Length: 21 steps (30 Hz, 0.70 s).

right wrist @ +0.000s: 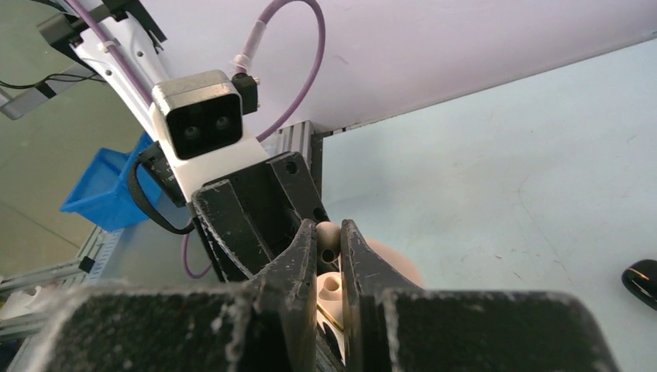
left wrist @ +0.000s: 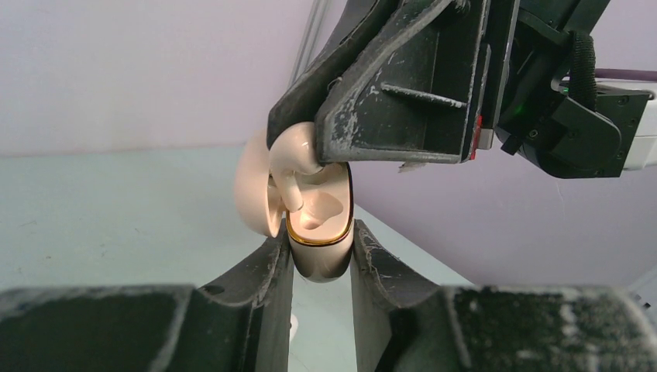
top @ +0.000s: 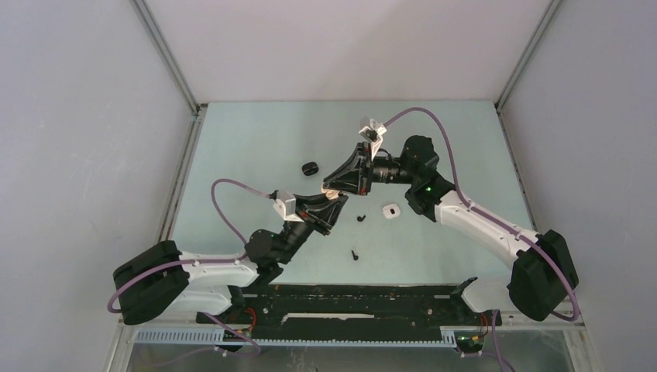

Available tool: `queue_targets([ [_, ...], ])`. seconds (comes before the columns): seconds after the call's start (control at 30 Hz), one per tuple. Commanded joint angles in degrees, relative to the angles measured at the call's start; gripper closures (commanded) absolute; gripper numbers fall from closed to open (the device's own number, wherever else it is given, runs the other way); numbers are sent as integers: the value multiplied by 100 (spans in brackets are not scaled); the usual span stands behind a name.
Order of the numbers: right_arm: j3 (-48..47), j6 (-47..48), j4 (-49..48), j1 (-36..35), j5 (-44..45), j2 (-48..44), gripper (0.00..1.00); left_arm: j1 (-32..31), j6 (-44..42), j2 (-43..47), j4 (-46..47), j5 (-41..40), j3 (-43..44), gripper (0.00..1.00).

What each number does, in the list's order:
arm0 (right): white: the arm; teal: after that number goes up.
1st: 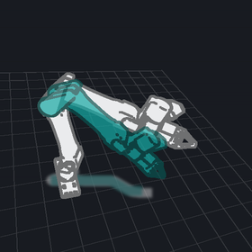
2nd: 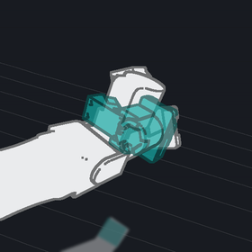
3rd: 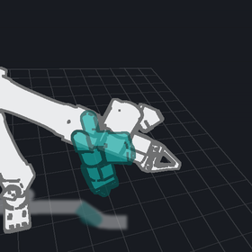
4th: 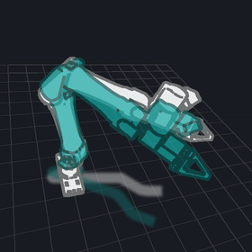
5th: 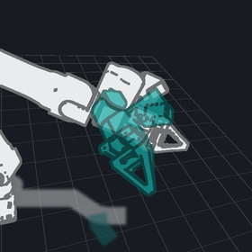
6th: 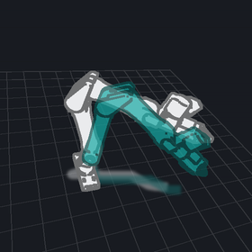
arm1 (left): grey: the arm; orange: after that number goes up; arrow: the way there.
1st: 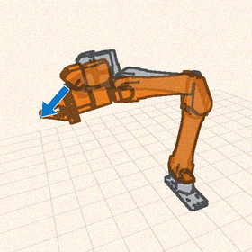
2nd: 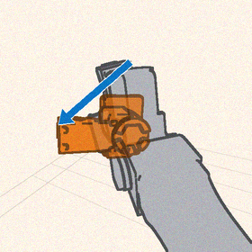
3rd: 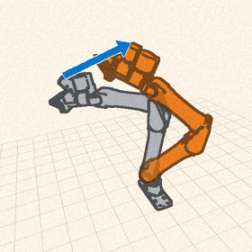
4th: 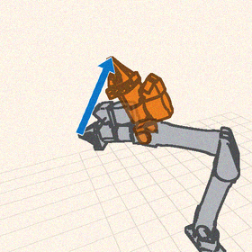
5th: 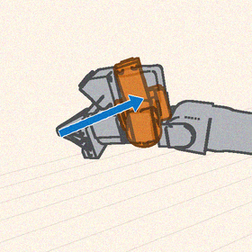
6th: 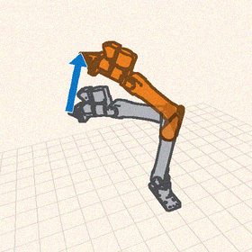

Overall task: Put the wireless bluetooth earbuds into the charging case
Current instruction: Place the earbud in the charging case.

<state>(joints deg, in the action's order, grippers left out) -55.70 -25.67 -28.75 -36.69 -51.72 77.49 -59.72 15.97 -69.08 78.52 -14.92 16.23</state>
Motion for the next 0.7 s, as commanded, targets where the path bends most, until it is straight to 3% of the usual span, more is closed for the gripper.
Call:
queue_targets([
  [0.0, -239, 377, 215, -45, 206, 17, 100, -22, -96, 50, 103, -189, 129, 100],
  [0.67, -228, 677, 563, -273, 180, 50, 100, -22, -137, 262, 338, -290, -49, 100],
])
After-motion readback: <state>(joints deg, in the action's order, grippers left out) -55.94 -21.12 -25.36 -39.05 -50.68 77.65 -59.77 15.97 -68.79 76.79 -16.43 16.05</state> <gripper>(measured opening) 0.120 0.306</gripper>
